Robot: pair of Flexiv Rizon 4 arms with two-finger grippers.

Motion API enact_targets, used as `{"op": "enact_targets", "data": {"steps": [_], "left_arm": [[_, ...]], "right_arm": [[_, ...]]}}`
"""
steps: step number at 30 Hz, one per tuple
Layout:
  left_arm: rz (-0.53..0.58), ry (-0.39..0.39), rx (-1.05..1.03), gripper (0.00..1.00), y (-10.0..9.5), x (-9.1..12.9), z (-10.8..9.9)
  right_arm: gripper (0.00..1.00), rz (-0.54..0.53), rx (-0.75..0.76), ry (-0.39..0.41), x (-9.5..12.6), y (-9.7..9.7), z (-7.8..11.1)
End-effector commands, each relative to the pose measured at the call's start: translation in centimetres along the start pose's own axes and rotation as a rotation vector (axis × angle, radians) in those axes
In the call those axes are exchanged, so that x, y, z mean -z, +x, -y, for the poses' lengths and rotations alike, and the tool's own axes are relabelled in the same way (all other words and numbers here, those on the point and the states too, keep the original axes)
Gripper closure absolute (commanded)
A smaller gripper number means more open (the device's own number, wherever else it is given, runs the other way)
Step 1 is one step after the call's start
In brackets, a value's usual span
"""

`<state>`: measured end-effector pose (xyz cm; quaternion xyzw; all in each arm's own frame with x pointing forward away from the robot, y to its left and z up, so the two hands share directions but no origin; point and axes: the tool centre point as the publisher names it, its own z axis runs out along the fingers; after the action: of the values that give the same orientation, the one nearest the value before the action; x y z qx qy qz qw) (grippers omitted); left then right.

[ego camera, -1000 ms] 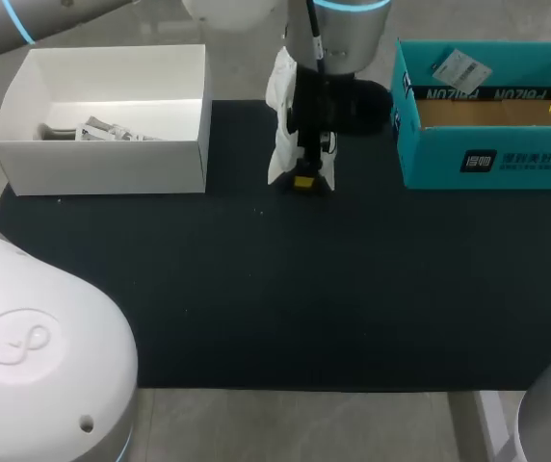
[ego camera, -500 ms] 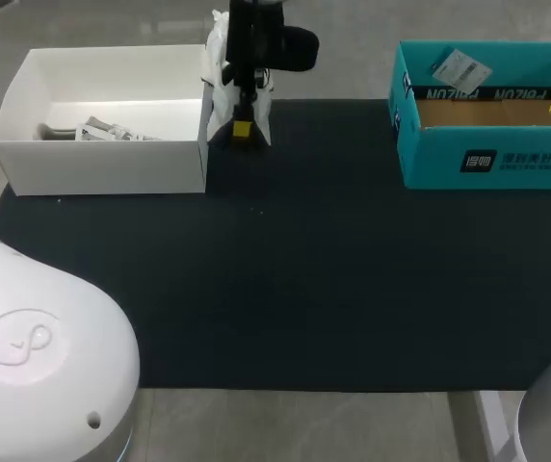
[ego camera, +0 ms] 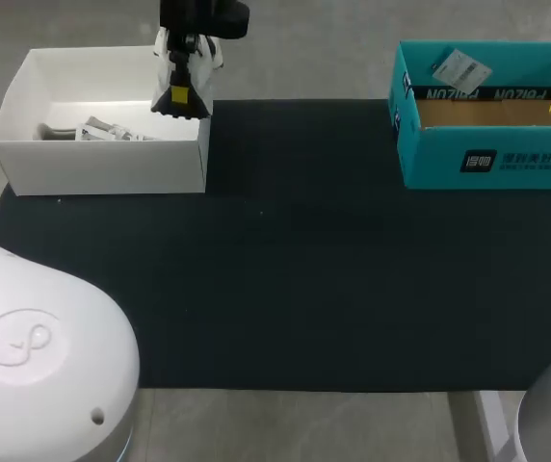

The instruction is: Take the shoe out of the shoebox, open the shoe tongue, remove and reinsert the insole, then place the shoe into the shoebox

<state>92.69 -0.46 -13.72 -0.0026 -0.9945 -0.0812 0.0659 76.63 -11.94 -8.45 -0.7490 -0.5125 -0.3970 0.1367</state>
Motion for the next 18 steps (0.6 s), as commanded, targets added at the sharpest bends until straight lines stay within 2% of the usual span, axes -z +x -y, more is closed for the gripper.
{"op": "enact_targets", "data": {"steps": [1, 5, 8, 13, 16, 18], "left_arm": [[-0.018, 0.016, -0.019, 1.00, -0.5, 0.1, -2.4], [-0.032, 0.040, 0.008, 1.00, -1.8, 0.2, -4.6], [-0.026, 0.031, 0.030, 1.00, -2.9, 0.0, -6.7], [-0.079, 0.017, -0.025, 1.00, -4.3, -0.1, -10.2], [-0.096, 0.040, 0.019, 1.00, -4.8, -0.1, -11.5], [-0.096, 0.040, 0.019, 1.00, -4.8, -0.1, -11.5]], "right_arm": [[0.00, 0.002, -0.002, 0.000, -0.1, 0.0, 0.0], [0.00, 0.002, -0.002, 0.000, -0.1, 0.0, 0.0], [0.00, 0.002, -0.002, 0.000, -0.1, 0.0, 0.0], [0.00, 0.002, -0.002, 0.000, -0.1, 0.0, 0.0], [0.00, 0.002, -0.002, 0.000, -0.1, 0.0, 0.0], [0.00, 0.002, -0.002, 0.000, -0.1, 0.0, 0.0]]}}
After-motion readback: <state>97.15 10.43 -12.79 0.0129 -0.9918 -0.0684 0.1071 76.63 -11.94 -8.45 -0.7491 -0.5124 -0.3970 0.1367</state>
